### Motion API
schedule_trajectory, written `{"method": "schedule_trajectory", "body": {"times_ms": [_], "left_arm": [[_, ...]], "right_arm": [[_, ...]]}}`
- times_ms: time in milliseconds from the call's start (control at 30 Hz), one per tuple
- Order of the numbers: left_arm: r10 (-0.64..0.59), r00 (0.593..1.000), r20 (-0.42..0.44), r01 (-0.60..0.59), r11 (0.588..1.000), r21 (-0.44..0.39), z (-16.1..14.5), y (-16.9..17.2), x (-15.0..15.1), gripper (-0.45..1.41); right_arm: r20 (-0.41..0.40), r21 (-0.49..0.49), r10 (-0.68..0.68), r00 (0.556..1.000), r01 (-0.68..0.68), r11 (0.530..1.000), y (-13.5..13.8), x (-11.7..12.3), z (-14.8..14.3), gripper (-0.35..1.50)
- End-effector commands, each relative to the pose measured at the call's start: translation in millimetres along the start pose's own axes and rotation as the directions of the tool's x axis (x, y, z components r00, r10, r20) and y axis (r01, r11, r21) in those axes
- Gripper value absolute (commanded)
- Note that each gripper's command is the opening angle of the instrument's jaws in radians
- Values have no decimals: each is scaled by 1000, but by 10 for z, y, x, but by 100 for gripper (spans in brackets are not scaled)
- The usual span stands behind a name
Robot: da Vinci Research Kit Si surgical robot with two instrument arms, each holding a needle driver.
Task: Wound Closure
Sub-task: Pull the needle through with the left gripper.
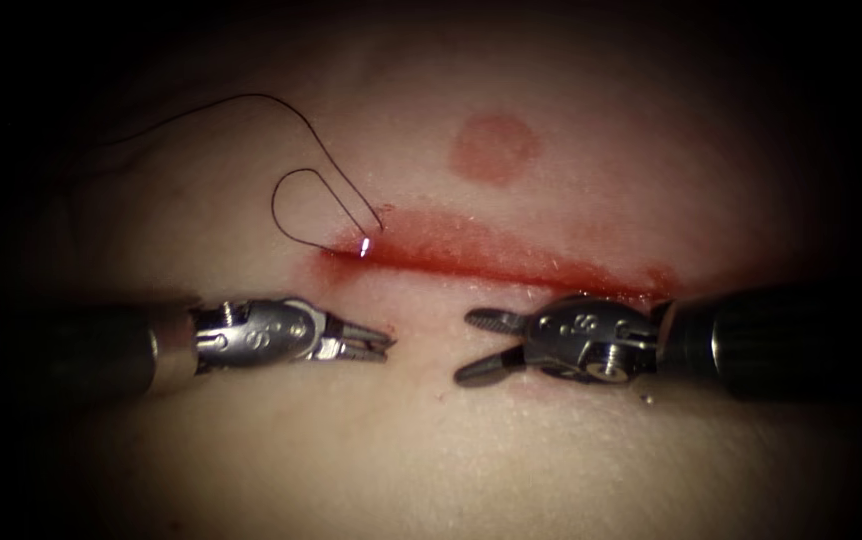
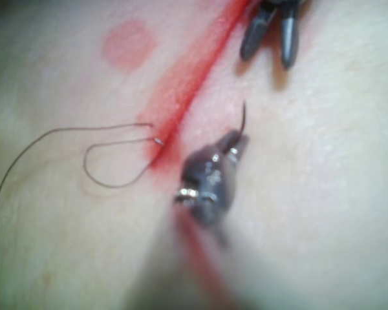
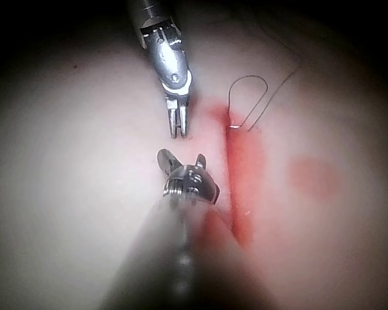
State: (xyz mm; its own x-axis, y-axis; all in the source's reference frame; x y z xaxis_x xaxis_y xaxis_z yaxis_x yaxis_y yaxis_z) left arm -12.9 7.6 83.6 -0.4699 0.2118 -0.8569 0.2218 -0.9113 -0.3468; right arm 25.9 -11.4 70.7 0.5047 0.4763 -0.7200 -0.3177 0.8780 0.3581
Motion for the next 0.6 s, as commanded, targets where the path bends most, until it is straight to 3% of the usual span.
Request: {"method": "schedule_trajectory", "body": {"times_ms": [33,133,467,600], "left_arm": [[-26,1000,-17,26,1000,-7,7,-1,-3,-35],[-145,987,-75,141,989,-53,-5,-2,-1,-35],[-267,944,-196,229,954,-195,-24,15,5,-35],[-403,877,-261,314,893,-322,-28,25,18,-35]], "right_arm": [[0,3,1,1000,-1,1000,-5,-4,7,140],[-1,6,7,1000,-7,1000,-5,-5,6,140],[-2,11,13,1000,-13,1000,-5,-5,7,138],[-2,11,20,1000,-19,1000,-3,-5,7,138]]}}
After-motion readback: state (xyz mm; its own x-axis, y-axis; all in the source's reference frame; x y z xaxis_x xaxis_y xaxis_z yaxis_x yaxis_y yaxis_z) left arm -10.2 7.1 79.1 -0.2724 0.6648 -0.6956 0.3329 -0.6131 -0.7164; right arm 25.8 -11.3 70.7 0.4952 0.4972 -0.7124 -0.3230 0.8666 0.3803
